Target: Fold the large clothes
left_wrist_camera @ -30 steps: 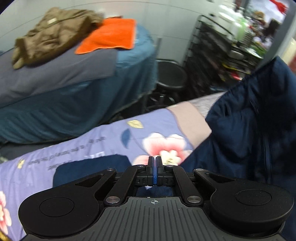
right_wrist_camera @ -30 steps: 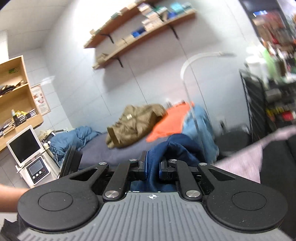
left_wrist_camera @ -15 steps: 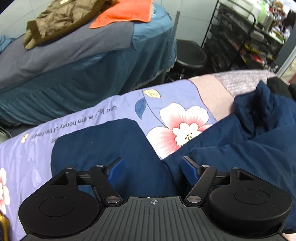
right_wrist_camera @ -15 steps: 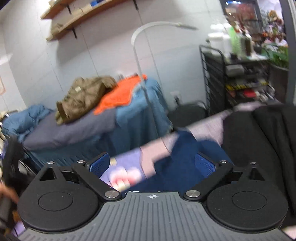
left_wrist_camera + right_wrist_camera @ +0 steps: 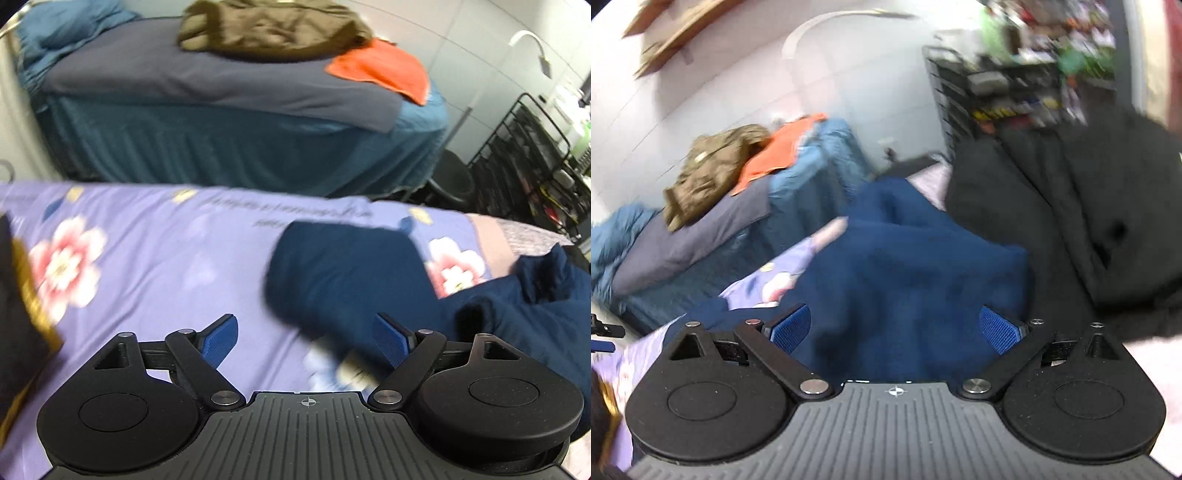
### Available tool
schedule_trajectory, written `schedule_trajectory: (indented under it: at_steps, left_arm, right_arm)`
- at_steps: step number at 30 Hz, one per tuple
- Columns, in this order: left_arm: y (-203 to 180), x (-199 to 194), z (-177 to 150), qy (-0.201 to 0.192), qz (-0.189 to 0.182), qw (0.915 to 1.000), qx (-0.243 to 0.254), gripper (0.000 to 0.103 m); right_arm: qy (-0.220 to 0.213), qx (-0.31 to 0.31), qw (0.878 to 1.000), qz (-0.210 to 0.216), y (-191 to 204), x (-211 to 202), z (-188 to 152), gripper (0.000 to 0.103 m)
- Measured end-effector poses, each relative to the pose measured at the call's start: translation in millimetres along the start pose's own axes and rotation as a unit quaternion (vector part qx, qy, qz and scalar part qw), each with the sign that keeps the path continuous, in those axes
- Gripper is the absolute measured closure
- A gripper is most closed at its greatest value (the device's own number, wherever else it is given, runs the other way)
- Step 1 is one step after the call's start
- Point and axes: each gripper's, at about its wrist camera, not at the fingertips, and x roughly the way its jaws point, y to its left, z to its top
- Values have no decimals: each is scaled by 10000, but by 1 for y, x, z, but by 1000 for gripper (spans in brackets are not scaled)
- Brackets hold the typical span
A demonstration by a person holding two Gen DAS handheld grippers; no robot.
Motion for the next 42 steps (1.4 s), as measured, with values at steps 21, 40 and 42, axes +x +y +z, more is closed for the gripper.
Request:
schedule_trajectory:
  at_steps: [21, 40, 42]
  left_arm:
    - [-61, 174, -32, 1588, -1360, 9631, -1692, 0]
    - [14, -50, 40, -1406, -1598, 9678, -1345, 38]
    - [37, -84, 50, -1720, -1354, 9664, -1347, 37]
  right_arm:
    - [918, -3359, 9335, -861, 156, 50, -57, 29]
    - [-1671, -2559, 9510, -471, 180, -67, 80, 90]
    - [-2007, -2395, 9490, -409, 175, -90, 108, 90]
